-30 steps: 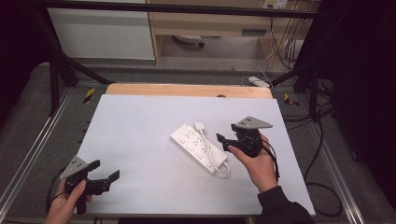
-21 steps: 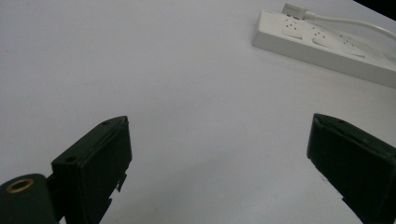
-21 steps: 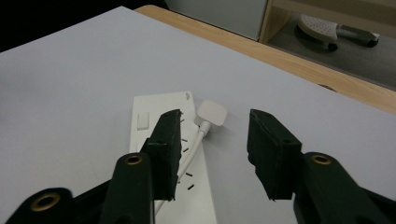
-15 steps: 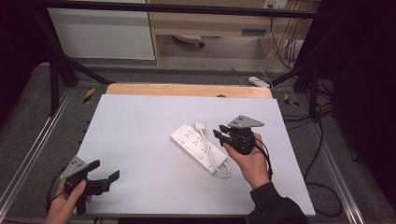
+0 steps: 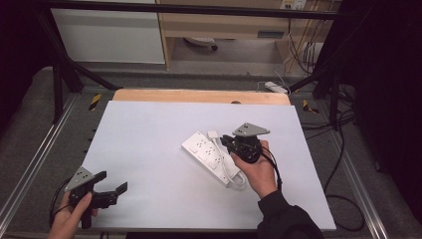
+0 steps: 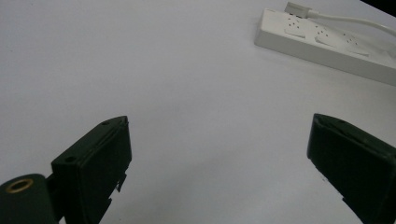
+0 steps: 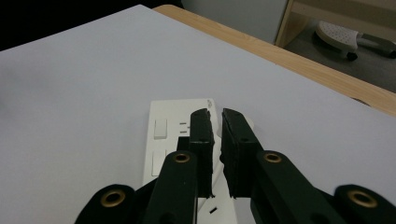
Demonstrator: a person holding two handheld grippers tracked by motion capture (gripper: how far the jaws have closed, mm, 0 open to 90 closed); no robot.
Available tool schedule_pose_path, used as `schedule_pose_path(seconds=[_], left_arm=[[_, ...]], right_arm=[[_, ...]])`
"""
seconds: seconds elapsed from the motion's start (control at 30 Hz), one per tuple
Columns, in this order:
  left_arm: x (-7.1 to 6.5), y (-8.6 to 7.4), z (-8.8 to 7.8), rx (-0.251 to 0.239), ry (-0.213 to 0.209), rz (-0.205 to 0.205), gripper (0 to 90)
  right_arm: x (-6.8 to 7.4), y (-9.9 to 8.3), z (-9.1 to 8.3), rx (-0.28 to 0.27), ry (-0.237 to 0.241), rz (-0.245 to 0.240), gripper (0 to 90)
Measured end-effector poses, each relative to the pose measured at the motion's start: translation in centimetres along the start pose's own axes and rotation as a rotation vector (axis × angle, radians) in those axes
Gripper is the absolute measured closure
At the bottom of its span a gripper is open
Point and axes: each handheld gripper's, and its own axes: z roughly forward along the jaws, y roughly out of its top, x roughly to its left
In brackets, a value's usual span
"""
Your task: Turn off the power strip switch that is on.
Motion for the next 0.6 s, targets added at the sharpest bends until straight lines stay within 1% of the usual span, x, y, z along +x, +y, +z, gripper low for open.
schedule_pose_path(seconds=[0.13, 0.37, 0.6], left_arm=[[0.0, 0.0, 0.0, 0.000, 0.001, 0.003, 6.5], [0.0, 0.0, 0.0, 0.003, 0.001, 0.004, 6.5], [0.0, 0.0, 0.0, 0.006, 0.000, 0.008, 6.5]], right_arm=[[0.2, 0.0, 0.5, 0.004, -0.004, -0.010, 85.4], [0.3, 0.1, 1.2, 0.008, 0.003, -0.003, 90.0], [0.6, 0.0, 1.9, 0.018, 0.020, 0.008, 90.0]])
